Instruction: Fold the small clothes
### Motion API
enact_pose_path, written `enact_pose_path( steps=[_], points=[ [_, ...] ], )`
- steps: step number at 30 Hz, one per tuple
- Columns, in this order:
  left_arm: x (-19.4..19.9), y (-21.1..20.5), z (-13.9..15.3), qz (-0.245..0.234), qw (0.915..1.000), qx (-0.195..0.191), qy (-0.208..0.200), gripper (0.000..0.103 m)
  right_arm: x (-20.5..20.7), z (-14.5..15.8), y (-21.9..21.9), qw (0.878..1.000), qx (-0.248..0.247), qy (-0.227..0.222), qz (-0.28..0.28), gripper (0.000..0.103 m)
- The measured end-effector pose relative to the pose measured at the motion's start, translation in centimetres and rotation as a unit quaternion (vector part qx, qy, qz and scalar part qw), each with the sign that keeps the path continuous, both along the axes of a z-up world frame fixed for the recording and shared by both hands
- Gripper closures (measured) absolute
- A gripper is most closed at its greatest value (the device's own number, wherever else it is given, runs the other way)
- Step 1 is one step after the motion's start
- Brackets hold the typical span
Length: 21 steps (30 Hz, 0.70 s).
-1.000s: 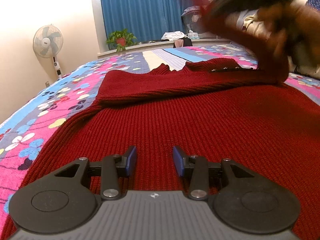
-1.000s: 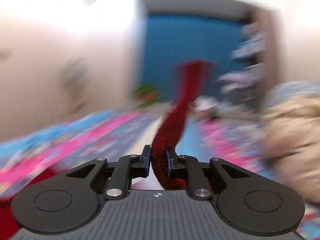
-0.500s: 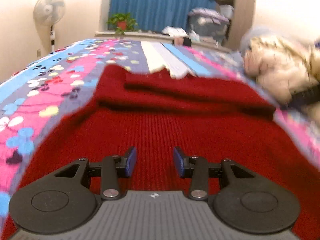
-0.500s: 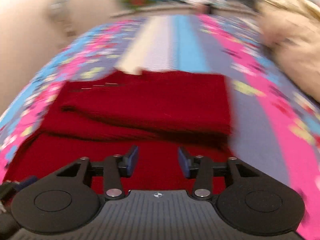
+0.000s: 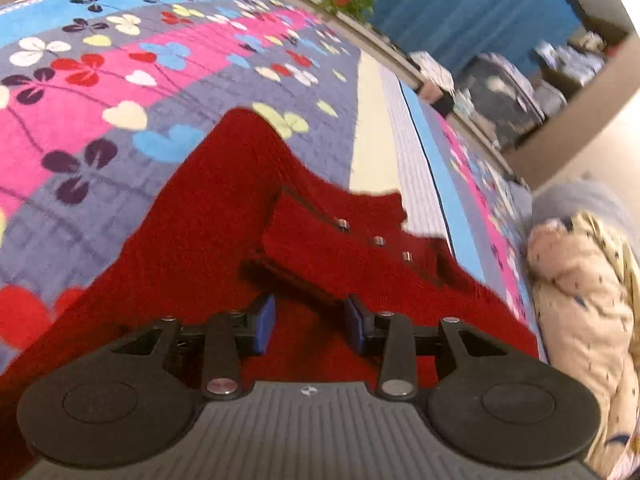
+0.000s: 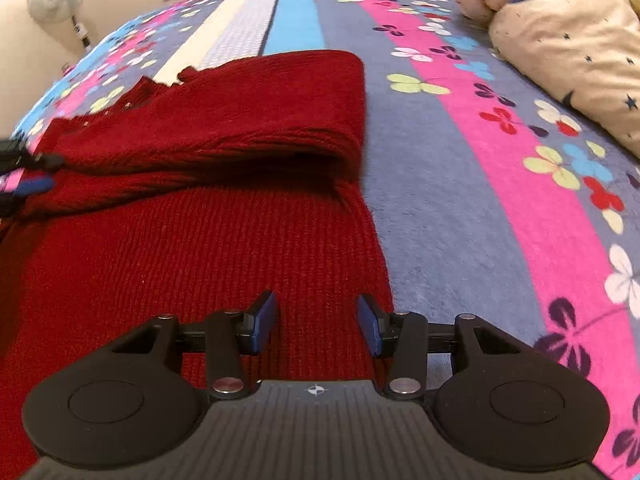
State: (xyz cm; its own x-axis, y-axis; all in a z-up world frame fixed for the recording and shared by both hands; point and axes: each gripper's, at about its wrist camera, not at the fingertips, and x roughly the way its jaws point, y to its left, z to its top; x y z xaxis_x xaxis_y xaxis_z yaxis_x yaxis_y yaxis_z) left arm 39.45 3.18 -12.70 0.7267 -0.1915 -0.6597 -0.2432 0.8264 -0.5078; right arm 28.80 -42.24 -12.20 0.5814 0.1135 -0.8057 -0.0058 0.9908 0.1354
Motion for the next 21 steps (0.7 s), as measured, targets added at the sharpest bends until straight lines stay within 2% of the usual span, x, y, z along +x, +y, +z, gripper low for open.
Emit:
enact_pose_path(
  steps=[1,3,6,7,9,10,11,12,13,15,16,18,19,20,21],
  points=[
    [0.3,0.0,0.1,0.002,1.0000,0.000,-0.002,0.065,0.1,0.1,0.2,1.000,-0.005,-0.001,0.004,0.055],
    [0.7,0.0,0.9,-0.004,0.9998,0.014,-0.015,0.091,0.7,0.0,0.4,1.000,-0.008,0.000,0.006,0.055],
    [-1.5,0.3,3.6,0.017,0.9941,0.058,-0.090,0.092,0.8,0.0,0.6,1.000,-0.013,0.000,0.008,0.055],
    [-2.2,0.3,4.2,0.029,0.9918,0.071,-0.102,0.091,0.9,0.0,0.7,1.000,-0.014,0.001,0.008,0.055],
    [-2.7,0.2,4.1,0.037,0.9919,0.085,-0.087,0.087,1.0,0.0,0.7,1.000,-0.015,0.001,0.008,0.055],
    [-2.5,-0.1,3.8,0.036,0.9927,0.099,-0.059,0.082,1.1,-0.1,0.7,1.000,-0.016,0.001,0.009,0.055],
    [-2.3,-0.6,3.7,0.042,0.9901,0.128,-0.039,0.082,1.1,-0.1,0.7,1.000,-0.016,0.001,0.008,0.055],
    [-2.5,-1.1,4.0,0.052,0.9853,0.156,-0.045,0.082,1.1,0.0,0.7,1.000,-0.015,0.002,0.008,0.055],
    [-3.2,-1.6,4.7,0.064,0.9780,0.185,-0.070,0.079,1.1,0.0,0.7,1.000,-0.016,0.002,0.007,0.054],
    [-3.8,-2.5,5.7,0.075,0.9675,0.218,-0.103,0.078,1.1,0.0,0.8,1.000,-0.018,0.002,0.007,0.055],
    [-3.7,-3.1,5.8,0.069,0.9654,0.226,-0.109,0.078,1.1,0.0,0.8,1.000,-0.018,0.001,0.007,0.055],
    [-2.5,-4.2,4.7,0.005,0.9718,0.220,-0.085,0.075,1.2,0.0,0.7,1.000,-0.018,0.002,0.008,0.054],
    [-1.0,-4.9,3.0,-0.053,0.9760,0.210,-0.025,0.073,1.2,0.0,0.7,1.000,-0.018,0.002,0.007,0.054],
    [-0.1,-5.4,1.6,-0.085,0.9712,0.221,0.025,0.073,1.2,0.0,0.8,1.000,-0.019,0.003,0.007,0.054],
    [-0.7,-5.8,1.7,-0.091,0.9646,0.247,0.007,0.073,1.3,0.0,0.8,1.000,-0.019,0.003,0.006,0.054]
  ],
)
